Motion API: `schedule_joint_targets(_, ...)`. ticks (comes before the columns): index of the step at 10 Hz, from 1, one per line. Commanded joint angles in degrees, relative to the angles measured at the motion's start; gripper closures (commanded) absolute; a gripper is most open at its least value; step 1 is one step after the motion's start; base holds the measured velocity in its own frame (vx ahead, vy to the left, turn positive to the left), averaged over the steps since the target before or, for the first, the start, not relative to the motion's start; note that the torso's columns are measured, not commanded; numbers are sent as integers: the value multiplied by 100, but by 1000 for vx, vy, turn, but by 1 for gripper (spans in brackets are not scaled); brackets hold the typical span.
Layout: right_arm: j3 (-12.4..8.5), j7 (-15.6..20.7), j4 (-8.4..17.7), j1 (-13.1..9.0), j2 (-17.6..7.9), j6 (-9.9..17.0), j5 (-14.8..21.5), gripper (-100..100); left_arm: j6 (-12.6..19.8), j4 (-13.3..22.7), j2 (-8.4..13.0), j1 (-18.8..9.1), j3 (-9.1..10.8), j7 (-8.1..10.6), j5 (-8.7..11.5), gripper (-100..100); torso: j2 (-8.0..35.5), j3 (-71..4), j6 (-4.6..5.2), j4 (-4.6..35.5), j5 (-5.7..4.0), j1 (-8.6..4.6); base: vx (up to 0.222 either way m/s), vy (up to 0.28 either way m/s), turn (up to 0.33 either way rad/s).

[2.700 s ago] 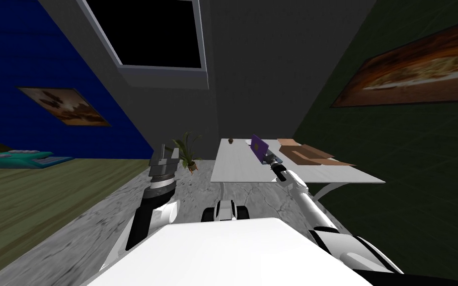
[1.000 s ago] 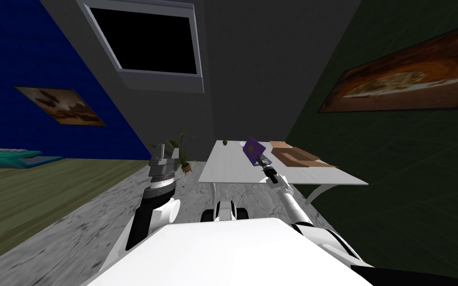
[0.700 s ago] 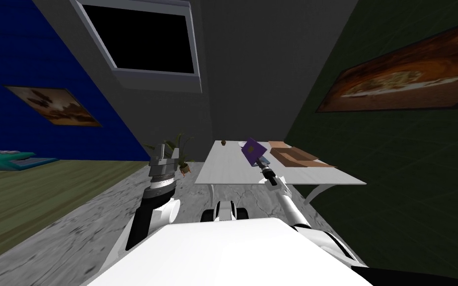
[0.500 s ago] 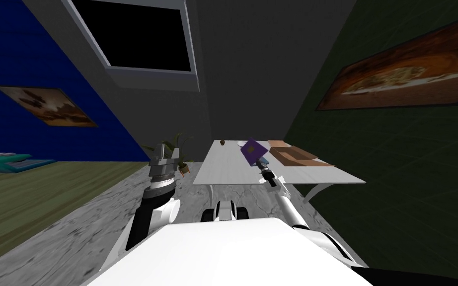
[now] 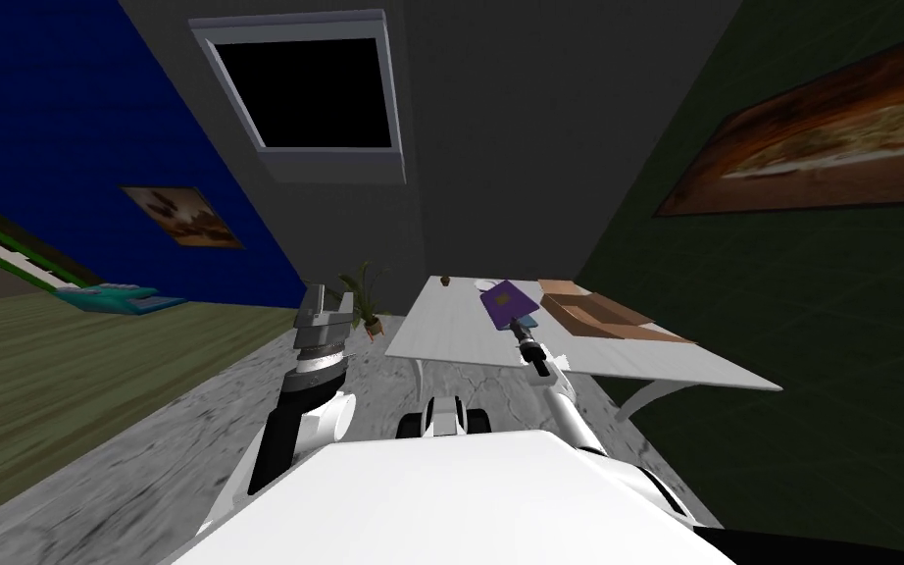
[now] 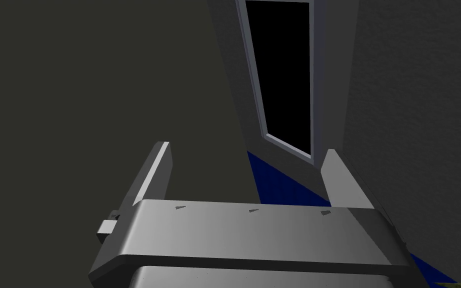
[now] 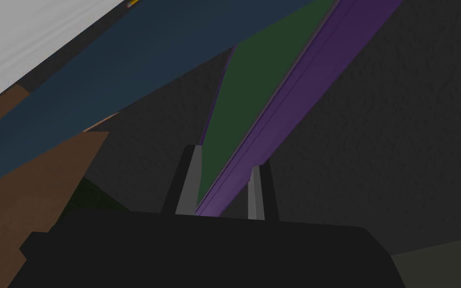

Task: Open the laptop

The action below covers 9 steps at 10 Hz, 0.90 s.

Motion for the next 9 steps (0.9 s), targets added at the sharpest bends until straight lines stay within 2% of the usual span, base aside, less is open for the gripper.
schedule_joint_targets(1, -235, -72, 435, 51, 227, -215, -282, 100, 0, 0, 0, 0, 0, 0, 0, 0, -2, -1, -3, -7, -7, 1, -34, -74, 234)
schedule_joint_targets(2, -197, -139, 173, -84, 20, 40, -233, -100, 0, 0, 0, 0, 0, 0, 0, 0, 4, 2, -8, -8, -11, 4, -69, -32, 78)
schedule_joint_targets(4, -173, -207, 138, -220, -84, 242, -237, -100, 0, 0, -1, 0, -1, 0, 0, 0, 30, 19, 49, 24, 17, -13, -79, 40, 4)
schedule_joint_targets(8, -100, -412, 35, -630, -398, 848, -249, -100, 0, 0, -1, 0, 0, 0, 0, 0, 86, 49, 47, 67, 42, 4, -77, 12, 31)
schedule_joint_targets(9, -115, -370, 118, -574, -354, 707, -250, -100, 0, 0, -1, 0, 0, 0, 0, 0, 94, 53, 49, 71, 46, 9, -43, 3, 4)
